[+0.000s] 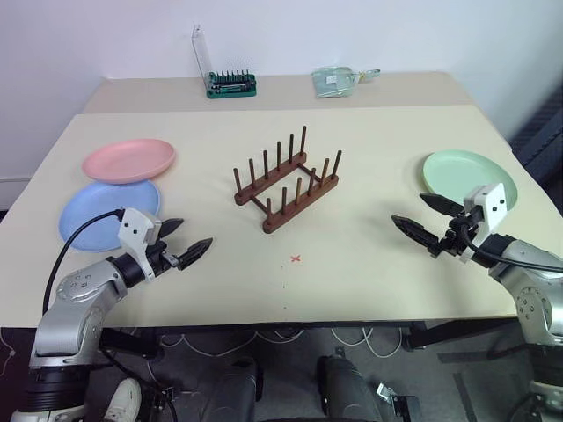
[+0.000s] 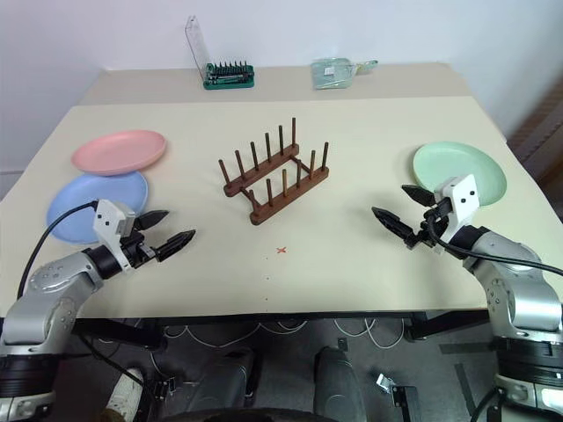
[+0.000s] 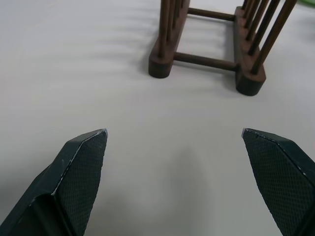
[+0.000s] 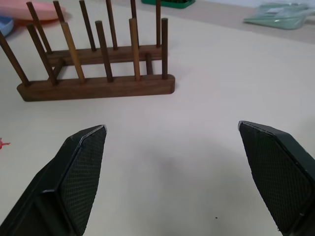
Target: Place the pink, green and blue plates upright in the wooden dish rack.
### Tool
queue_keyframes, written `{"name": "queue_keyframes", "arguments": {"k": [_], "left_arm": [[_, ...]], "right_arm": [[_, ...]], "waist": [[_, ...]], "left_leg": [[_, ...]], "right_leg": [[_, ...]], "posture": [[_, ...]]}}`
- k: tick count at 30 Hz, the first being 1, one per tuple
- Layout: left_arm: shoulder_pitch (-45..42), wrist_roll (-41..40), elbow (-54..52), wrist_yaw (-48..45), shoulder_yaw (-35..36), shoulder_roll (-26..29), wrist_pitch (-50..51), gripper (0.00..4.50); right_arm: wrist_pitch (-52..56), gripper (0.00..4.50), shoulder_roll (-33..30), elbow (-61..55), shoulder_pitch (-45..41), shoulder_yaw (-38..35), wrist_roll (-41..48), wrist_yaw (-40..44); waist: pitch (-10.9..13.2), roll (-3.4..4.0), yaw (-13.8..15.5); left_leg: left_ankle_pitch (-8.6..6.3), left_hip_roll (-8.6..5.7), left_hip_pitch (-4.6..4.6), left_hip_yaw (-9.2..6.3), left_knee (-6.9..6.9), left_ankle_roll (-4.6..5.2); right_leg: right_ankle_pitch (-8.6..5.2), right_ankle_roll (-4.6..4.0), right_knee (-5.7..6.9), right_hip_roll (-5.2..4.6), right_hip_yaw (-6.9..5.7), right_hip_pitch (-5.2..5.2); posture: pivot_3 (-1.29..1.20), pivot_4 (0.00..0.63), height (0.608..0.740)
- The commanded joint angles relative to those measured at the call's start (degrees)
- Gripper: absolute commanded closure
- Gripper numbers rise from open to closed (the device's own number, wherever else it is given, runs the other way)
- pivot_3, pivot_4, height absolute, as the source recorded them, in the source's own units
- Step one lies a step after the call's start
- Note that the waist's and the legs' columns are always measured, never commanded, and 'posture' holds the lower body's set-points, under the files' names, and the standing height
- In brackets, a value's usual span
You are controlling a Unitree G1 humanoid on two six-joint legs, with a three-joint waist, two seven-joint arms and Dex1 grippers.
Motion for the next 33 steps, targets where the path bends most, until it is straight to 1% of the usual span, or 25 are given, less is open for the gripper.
{"name": "queue_keyframes", "arguments": {"k": [1,5,8,10,14,16,19,21,23,27,29,33], "left_arm": [[0.21,-1.04,-3.10,0.44,1.50,-0.07,-0.45,0.00],[-0.34,-0.36,-2.95,1.62,0.81,-1.03,-0.84,0.00],[-0.58,-0.70,-4.34,1.01,-0.20,-1.24,-0.65,0.00],[-0.86,0.47,-3.89,0.36,-1.61,-1.24,-1.59,0.00],[-3.79,2.00,-2.77,0.10,-6.64,-2.88,-0.45,0.00],[-4.88,1.56,-3.96,-1.03,-9.70,-3.87,0.63,0.00],[-5.17,1.71,-5.15,-2.31,-12.31,-4.13,0.53,0.00],[-7.14,8.29,-2.45,0.40,-19.37,-6.46,-1.20,0.00],[-8.44,13.07,0.76,3.42,-23.27,-8.67,-2.19,0.00],[-9.71,15.82,5.03,7.26,-23.36,-12.09,-3.92,0.00],[-10.12,16.42,7.08,7.26,-22.96,-12.37,-5.55,0.00],[-14.62,19.07,14.30,8.61,-23.66,-14.25,-8.76,0.00]], "right_arm": [[-0.67,0.13,-0.87,-0.46,-1.62,-0.34,-0.23,0.38],[-1.32,0.13,-0.34,1.25,-3.40,0.80,-1.33,0.27],[-0.70,0.13,-0.40,-0.15,-3.62,0.97,-1.09,0.50],[-0.64,0.13,-0.12,-0.94,-2.97,1.01,-1.12,0.35],[-0.18,0.13,1.33,-4.58,-0.53,1.89,-0.52,-0.23],[-0.09,0.13,2.11,-5.78,-0.04,2.34,-0.33,-0.78],[-0.11,0.13,2.67,-6.25,0.22,2.64,-0.66,-1.22],[-0.42,0.13,4.30,-7.31,0.73,3.54,-0.88,-2.41],[-0.31,0.13,5.39,-8.39,1.31,3.75,-0.70,-3.53],[1.07,0.13,5.79,-12.41,3.51,2.51,0.65,-4.99],[1.32,0.13,6.00,-13.43,4.62,2.69,0.37,-6.20],[1.32,0.13,5.71,-14.06,6.19,2.37,0.37,-6.88]], "waist": [[0.00,0.00,0.02],[0.00,0.00,-0.05],[0.00,0.00,0.00],[0.00,0.00,0.01],[0.00,0.00,0.16],[0.00,0.00,0.10],[0.00,0.00,-0.15],[-0.02,0.03,-0.03],[-0.03,0.04,0.10],[-0.03,0.03,0.19],[-0.05,0.04,0.16],[-0.06,0.06,0.20]], "left_leg": [[0.00,0.00,0.00,0.00,0.00,0.00],[0.00,0.00,0.00,0.00,0.01,0.00],[0.00,0.00,0.00,-0.01,0.00,0.00],[0.00,-0.01,0.00,0.00,0.00,0.00],[0.00,-0.02,0.00,-0.01,0.01,0.00],[0.00,-0.03,-0.01,0.00,0.03,0.00],[0.00,-0.02,0.00,0.00,0.02,0.00],[0.00,-0.01,0.01,0.00,0.00,0.00],[0.00,-0.02,0.02,0.00,0.04,0.00],[0.00,-0.06,-0.01,-0.04,0.05,0.00],[0.00,-0.05,0.02,-0.04,0.06,0.00],[0.00,-0.05,0.04,-0.03,0.08,0.00]], "right_leg": [[0.00,0.00,0.00,-0.01,0.00,0.00],[0.00,0.00,0.00,0.00,0.00,0.00],[0.00,0.00,0.01,0.00,0.00,-0.01],[0.00,0.00,0.00,0.00,0.00,0.00],[0.00,0.00,0.00,0.00,0.00,0.02],[0.00,0.00,0.00,-0.01,0.00,0.02],[0.01,0.01,0.00,0.00,0.00,0.01],[0.01,0.01,0.02,0.01,0.00,0.00],[0.01,0.01,0.03,0.01,0.00,0.04],[0.00,0.02,0.00,-0.01,0.00,0.04],[0.01,0.02,0.03,0.00,0.00,0.05],[0.01,0.02,0.03,0.00,0.00,0.08]], "posture": [[0.00,0.150,0.740],[0.00,0.150,0.740],[0.00,0.150,0.740],[0.00,0.150,0.740],[0.00,0.150,0.740],[0.00,0.150,0.740],[0.00,0.150,0.740],[0.00,0.150,0.740],[0.00,0.150,0.740],[0.00,0.150,0.740],[0.00,0.150,0.740],[0.00,0.150,0.740]]}}
